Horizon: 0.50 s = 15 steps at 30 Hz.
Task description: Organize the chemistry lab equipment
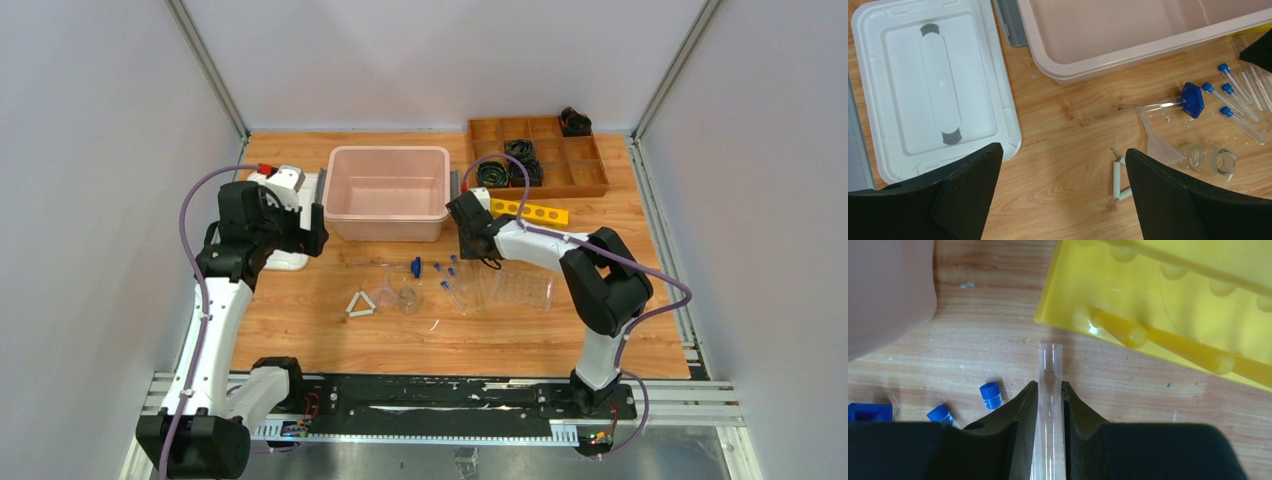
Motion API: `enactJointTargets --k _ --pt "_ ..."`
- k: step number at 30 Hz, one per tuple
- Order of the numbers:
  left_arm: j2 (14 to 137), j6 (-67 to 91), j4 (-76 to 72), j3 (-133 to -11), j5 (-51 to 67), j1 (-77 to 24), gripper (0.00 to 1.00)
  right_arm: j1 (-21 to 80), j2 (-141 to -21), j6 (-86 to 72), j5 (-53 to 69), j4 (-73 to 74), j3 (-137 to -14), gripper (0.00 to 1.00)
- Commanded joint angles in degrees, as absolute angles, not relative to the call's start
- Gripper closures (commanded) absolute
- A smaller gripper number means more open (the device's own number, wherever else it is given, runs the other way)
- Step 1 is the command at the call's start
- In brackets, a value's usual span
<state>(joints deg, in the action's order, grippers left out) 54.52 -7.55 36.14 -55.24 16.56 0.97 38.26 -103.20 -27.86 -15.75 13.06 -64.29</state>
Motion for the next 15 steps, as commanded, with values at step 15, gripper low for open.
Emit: enactJointTargets --k 15 --pt "52.48 -8.91 37.85 -58.70 20.13 1.14 0.00 40.42 -107.52 -33.12 -19.05 20.11 -68.41 0.69"
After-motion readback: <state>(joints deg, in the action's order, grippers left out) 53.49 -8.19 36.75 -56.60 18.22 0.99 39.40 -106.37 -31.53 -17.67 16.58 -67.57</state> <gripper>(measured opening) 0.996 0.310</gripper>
